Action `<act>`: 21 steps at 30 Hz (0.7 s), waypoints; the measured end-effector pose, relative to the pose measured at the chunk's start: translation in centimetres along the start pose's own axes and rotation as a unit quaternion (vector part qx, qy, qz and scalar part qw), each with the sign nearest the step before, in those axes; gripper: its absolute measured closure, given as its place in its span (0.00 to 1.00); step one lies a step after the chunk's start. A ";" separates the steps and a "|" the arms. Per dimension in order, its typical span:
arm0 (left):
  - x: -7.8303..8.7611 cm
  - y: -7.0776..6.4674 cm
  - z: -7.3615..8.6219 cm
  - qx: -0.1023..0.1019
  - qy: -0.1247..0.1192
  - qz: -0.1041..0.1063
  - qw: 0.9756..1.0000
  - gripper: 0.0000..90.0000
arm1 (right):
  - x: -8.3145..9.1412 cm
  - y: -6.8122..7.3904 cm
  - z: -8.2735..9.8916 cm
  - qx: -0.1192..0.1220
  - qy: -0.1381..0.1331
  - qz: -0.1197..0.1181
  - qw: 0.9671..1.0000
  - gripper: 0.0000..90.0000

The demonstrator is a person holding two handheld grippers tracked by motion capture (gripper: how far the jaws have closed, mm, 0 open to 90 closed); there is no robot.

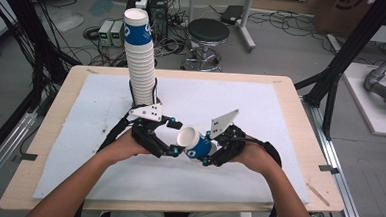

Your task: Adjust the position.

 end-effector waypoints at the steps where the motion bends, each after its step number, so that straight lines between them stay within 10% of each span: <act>1: 0.0 0.0 0.0 0.000 0.001 0.000 1.000 0.16 | 0.0 0.0 0.0 0.001 0.001 0.000 1.000 0.39; 21: 0.1 -0.2 -0.2 -0.018 0.032 0.019 0.999 0.16 | -0.3 0.1 -0.5 0.025 0.070 0.006 0.997 0.39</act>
Point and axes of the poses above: each handheld gripper's, and its own axes: x roughly backward along the jaws, z roughly out of its underside, y roughly to its left, the point moved 3 cm from there along -x, roughly forward along the jaws, and after that the axes turned 14 degrees about y, right-handed, at the moved point
